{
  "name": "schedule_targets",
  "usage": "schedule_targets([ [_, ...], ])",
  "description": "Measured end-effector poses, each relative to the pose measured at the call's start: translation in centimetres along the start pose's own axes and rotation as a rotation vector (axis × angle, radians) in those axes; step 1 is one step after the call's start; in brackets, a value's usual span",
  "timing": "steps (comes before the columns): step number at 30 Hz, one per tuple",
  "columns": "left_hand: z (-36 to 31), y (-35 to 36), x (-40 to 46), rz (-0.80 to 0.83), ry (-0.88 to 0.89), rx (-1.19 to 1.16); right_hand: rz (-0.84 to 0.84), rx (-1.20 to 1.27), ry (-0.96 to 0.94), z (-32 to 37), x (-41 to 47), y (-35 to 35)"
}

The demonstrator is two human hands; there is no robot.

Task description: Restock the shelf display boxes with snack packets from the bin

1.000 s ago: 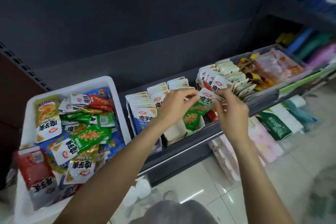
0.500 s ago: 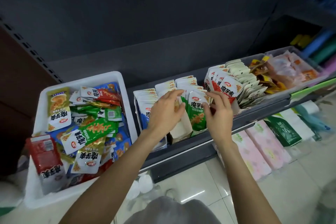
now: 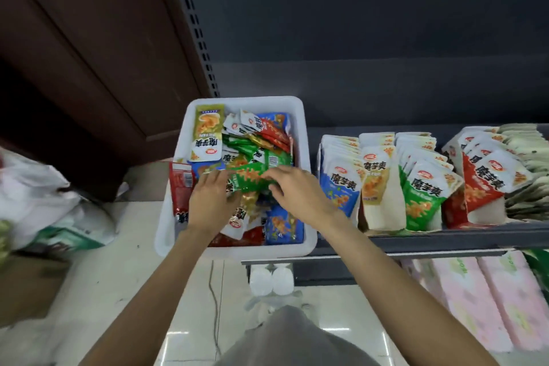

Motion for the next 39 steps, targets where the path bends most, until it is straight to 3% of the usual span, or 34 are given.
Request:
schedule_targets([
  [2,1.0,1.0,0.0,0.171,-0.076,0.098,0.146,-0.097,-0.016,0.6,2.8,2.9],
  [4,1.3,1.4,-0.1,0.229,-0.089,0.165,0.275,-0.215,-0.02,0.7,5.0,5.5],
  [7,1.4,1.4,0.0,0.212,-0.064,0.157,0.395,-0.329,0.016,0.4,6.6,7.8],
  [10,1.7,1.0,-0.1,0.153,-0.067,0.055,0.361,-0.38,0.009,0.9,6.5,7.8],
  [12,1.5,-0.5,-0.7,-0.068,-0.088,-0.186,0.273,-0.333,0.015,1.3,5.9,6.6],
  [14,1.7,-2.1,-1.7,-0.311,-0.243,-0.542,0.137,-0.245,0.075,1.6,4.9,5.0],
  [16,1.9,-2.6,-2.4,-0.41,-0.444,-0.914,-0.01,-0.116,0.185,1.8,3.5,3.7],
  [18,1.3,-2.0,-2.6,-0.298,-0.598,-1.192,-0.109,0.088,0.32,1.6,1.9,2.8],
  [21,-0.4,-0.4,-2.1,0.055,-0.681,-1.393,-0.136,0.36,0.449,1.5,-0.1,2.5],
  [24,-1.8,-0.6,-1.7,0.071,-0.556,-1.37,-0.129,0.487,0.475,1.7,-1.2,2.2],
  [28,-2.6,-1.2,-1.5,0.022,-0.482,-1.224,-0.273,0.569,0.508,0.4,-2.3,1.0],
  [31,-3.2,-1.7,-1.0,0.057,-0.397,-1.112,-0.282,0.599,0.534,-1.0,-3.0,-0.3],
  [35,-7.3,-3.8,0.2,0.179,-0.002,-0.897,-0.389,0.702,0.438,-2.1,-4.9,-4.3],
  [39,-13.3,-4.6,0.9,0.273,0.326,-0.751,-0.456,0.582,0.36,-3.6,-9.1,-9.6],
])
Point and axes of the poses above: each hand's wrist, its own x-axis towards the middle knuckle, its own y-axis out of the palm, z = x × y, the point moved 5 cm from there along x, towards the middle knuckle, and after that the axes turned 2 degrees about z, right-handed, at the moved point
